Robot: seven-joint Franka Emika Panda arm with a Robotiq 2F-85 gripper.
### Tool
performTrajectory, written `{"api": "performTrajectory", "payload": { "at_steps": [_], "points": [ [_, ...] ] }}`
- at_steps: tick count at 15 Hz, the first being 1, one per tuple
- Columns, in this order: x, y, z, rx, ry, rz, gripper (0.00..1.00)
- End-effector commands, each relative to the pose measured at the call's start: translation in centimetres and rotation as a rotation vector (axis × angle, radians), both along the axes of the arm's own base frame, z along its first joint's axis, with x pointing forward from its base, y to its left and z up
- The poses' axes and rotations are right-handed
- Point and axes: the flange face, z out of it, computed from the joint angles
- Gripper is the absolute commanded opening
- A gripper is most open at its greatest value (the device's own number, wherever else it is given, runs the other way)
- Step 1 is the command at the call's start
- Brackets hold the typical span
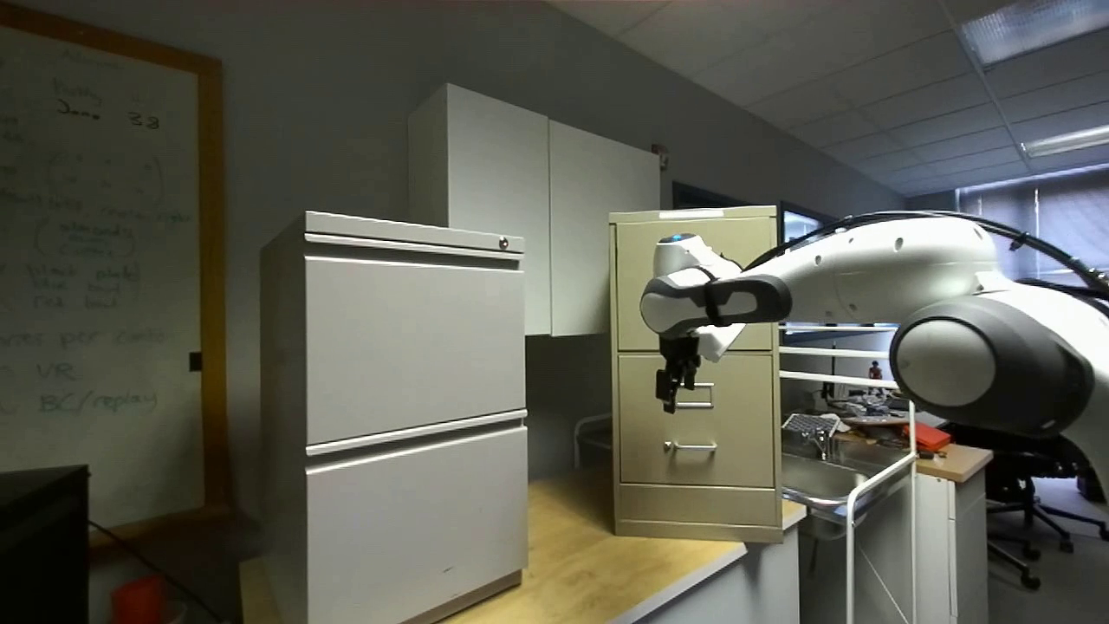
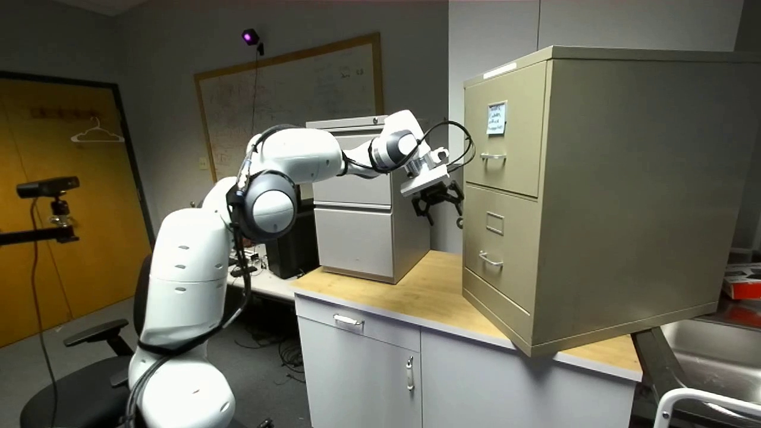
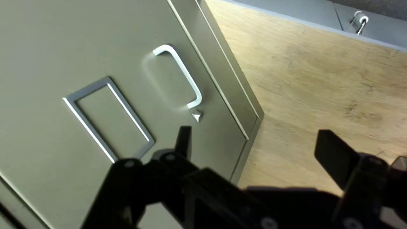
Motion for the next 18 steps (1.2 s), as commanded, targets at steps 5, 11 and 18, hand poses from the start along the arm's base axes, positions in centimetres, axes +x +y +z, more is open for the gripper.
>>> {"api": "performTrajectory", "payload": {
  "at_steps": [5,11,18],
  "points": [
    [5.2,-1.5,-1.8,0.049,0.062,0.074,1.0],
    [6.5,-6.0,-5.7,0.03,0.119,0.013,1.0],
    [7.0,-9.4,-9.0,0.089,0.125,-0.022,1.0]
  ]
}}
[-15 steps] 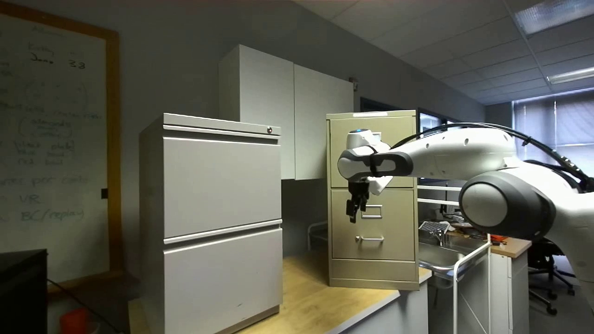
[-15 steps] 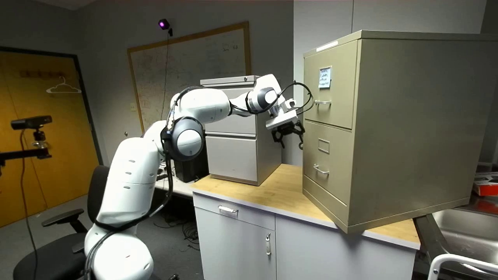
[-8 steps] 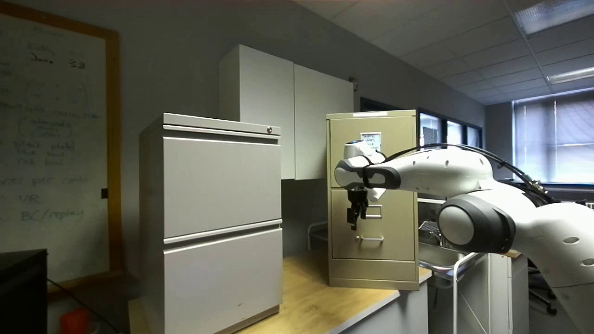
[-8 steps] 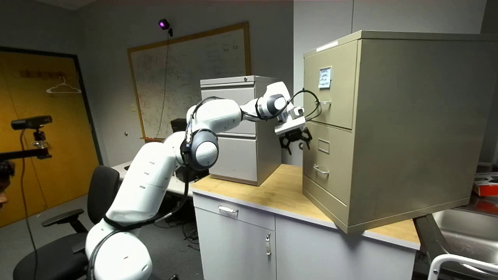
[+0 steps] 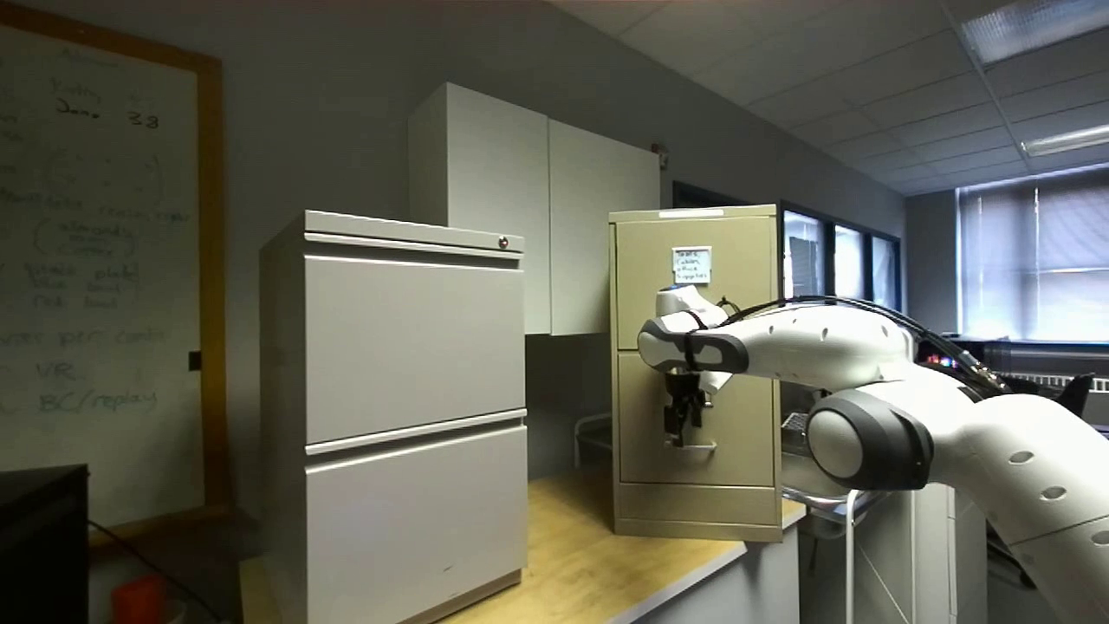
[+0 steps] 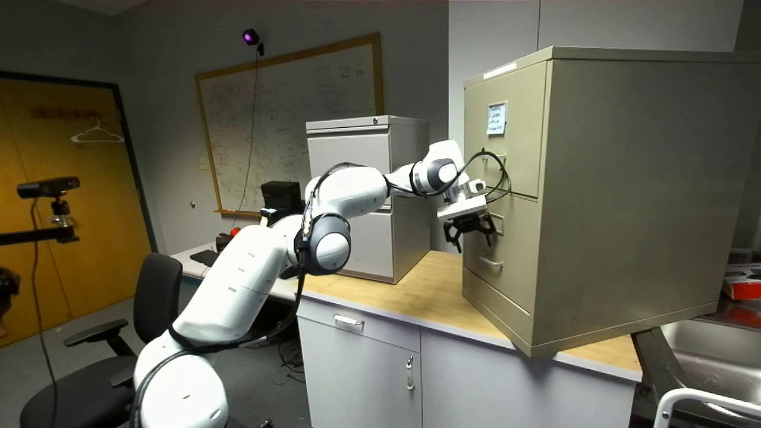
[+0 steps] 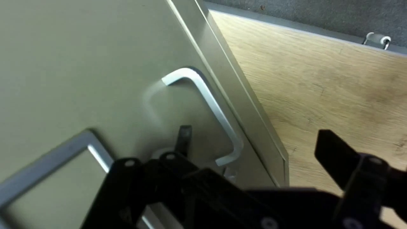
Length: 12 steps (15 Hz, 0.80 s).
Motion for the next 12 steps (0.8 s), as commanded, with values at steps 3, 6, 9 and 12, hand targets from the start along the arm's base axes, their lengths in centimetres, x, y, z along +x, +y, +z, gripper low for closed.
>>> {"api": "performTrajectory", "payload": {
  "at_steps": [3,6,9,12],
  "points": [
    [0.7,-0.7,-0.2,0.049,-0.046,0.039,1.0],
    [1.3,0.0,-0.1,0.072,-0.09,0.061,1.0],
    [2.1,0.4,-0.4,0.094,-0.139,0.077,1.0],
    [3.1,0.5,-1.3,0.093,-0.209,0.037,1.0]
  ]
}}
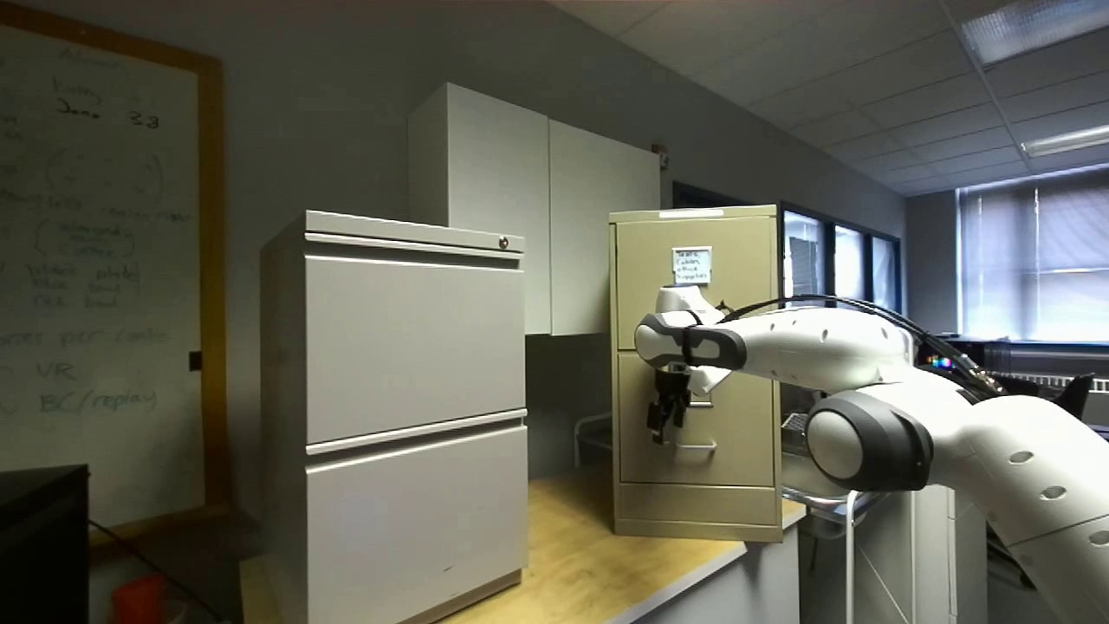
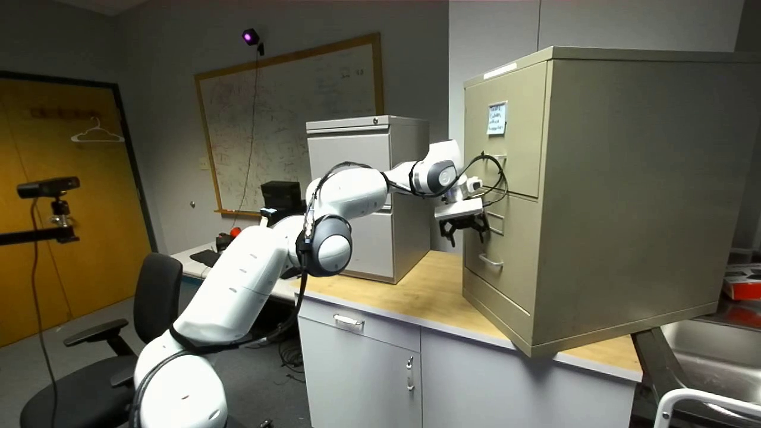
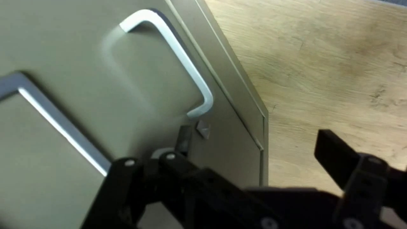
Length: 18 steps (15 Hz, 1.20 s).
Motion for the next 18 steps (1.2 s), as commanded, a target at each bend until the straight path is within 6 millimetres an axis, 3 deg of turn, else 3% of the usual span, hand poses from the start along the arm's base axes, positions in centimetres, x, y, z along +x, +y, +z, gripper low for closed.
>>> {"api": "performTrajectory", "payload": {
  "at_steps": [1,9,10,18],
  "points": [
    [2.0,-1.0,-1.9,-0.005,-0.117,-0.02,1.0],
    [2.5,-0.3,-3.2,-0.059,-0.167,-0.18,1.0],
    [1.1,1.1,-0.6,-0.002,-0.107,-0.2,1.0],
    [1.3,1.6,-1.3,-0.032,-0.116,-0.161,1.0]
  ]
}}
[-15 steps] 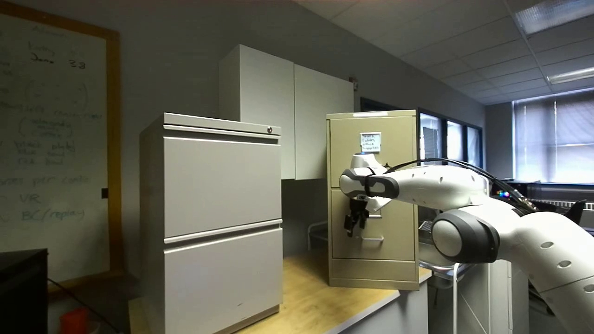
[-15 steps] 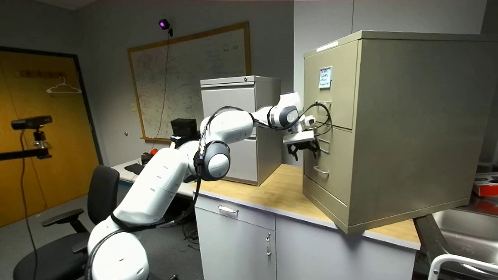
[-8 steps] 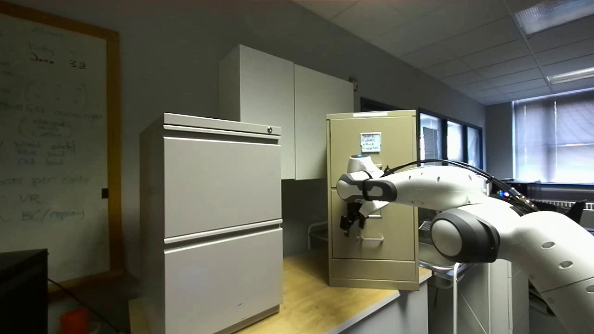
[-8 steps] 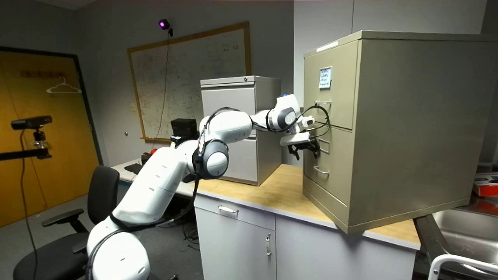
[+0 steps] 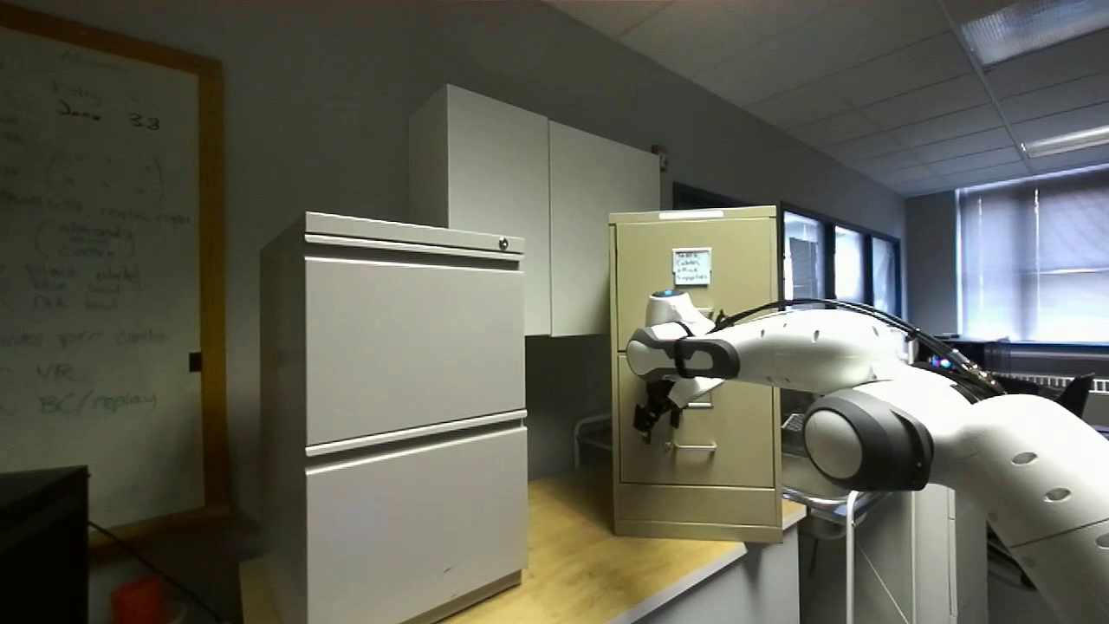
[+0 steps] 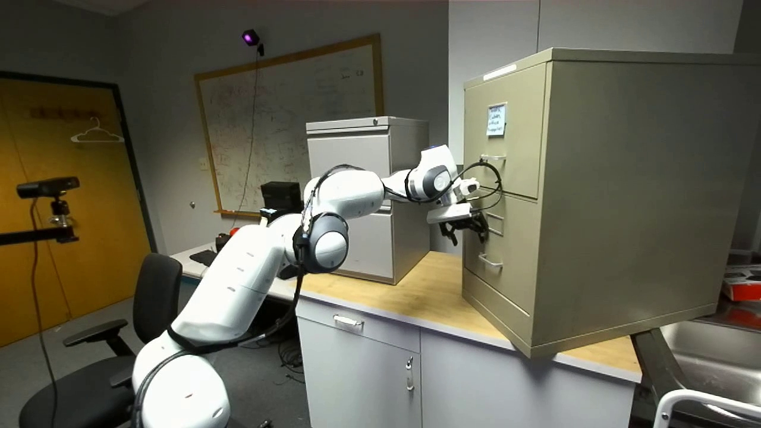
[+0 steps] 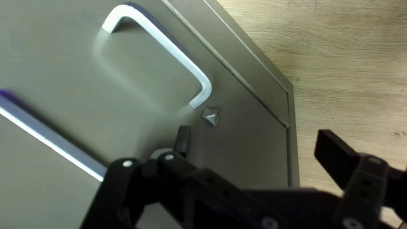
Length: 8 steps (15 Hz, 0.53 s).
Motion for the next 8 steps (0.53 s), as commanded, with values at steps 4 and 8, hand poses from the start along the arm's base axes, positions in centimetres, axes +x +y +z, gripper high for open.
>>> {"api": "performTrajectory", "payload": {
  "at_steps": [4,8],
  "points": [
    [0.3,0.0,-1.3,-0.036,-0.022,0.06,1.0],
    [0.1,-0.8,-2.2,-0.073,-0.022,0.08,1.0]
  ]
}}
